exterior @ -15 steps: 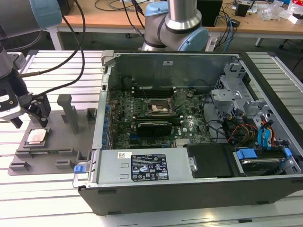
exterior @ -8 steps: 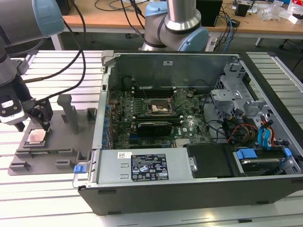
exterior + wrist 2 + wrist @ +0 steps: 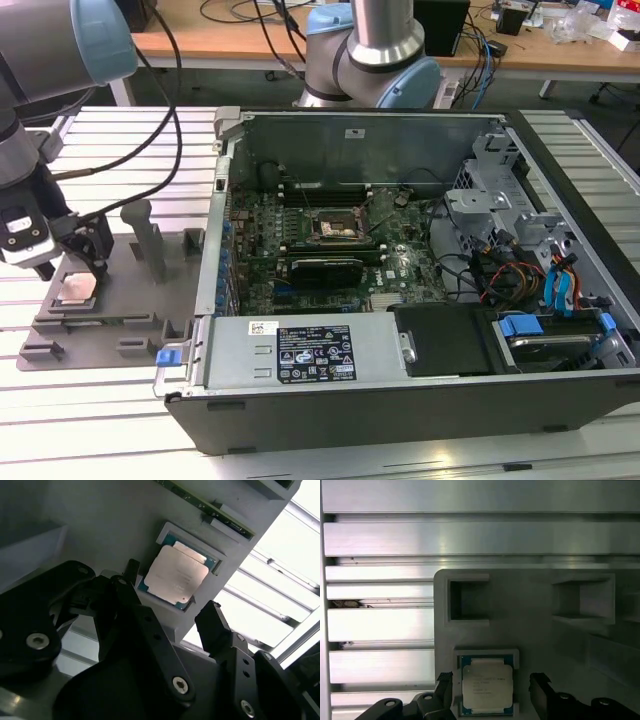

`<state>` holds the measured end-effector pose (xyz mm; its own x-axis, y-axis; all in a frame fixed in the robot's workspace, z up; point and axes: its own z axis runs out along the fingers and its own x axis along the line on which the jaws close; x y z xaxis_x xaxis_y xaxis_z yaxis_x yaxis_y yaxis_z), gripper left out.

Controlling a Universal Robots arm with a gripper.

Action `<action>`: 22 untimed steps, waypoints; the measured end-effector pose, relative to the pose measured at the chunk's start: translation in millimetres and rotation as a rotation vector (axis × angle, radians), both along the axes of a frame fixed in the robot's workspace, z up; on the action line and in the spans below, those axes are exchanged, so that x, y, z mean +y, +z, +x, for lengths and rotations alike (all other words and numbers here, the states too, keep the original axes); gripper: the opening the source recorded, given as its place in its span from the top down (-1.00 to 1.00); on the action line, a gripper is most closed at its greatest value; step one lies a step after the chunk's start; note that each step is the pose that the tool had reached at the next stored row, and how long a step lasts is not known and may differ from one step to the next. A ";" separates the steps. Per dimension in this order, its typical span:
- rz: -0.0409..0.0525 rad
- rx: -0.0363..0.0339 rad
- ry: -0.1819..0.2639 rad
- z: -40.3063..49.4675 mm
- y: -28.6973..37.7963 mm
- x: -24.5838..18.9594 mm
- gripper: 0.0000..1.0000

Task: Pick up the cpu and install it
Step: 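Pick up the cpu and move it towards the insertion slot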

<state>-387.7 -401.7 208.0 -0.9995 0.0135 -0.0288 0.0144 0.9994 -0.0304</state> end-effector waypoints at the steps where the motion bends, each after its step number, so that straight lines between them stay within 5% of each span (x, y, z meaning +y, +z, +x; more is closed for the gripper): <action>1: 0.0000 -0.0001 0.000 0.0 -0.9 0.0 -0.44; 10: 0.0000 0.0000 0.000 -0.1 -8.7 -0.4 -0.44; 16: 0.0000 0.0000 0.000 -0.1 -13.0 -8.6 -0.44; 22: -0.0001 0.0001 0.031 -0.1 -15.4 -9.6 -0.44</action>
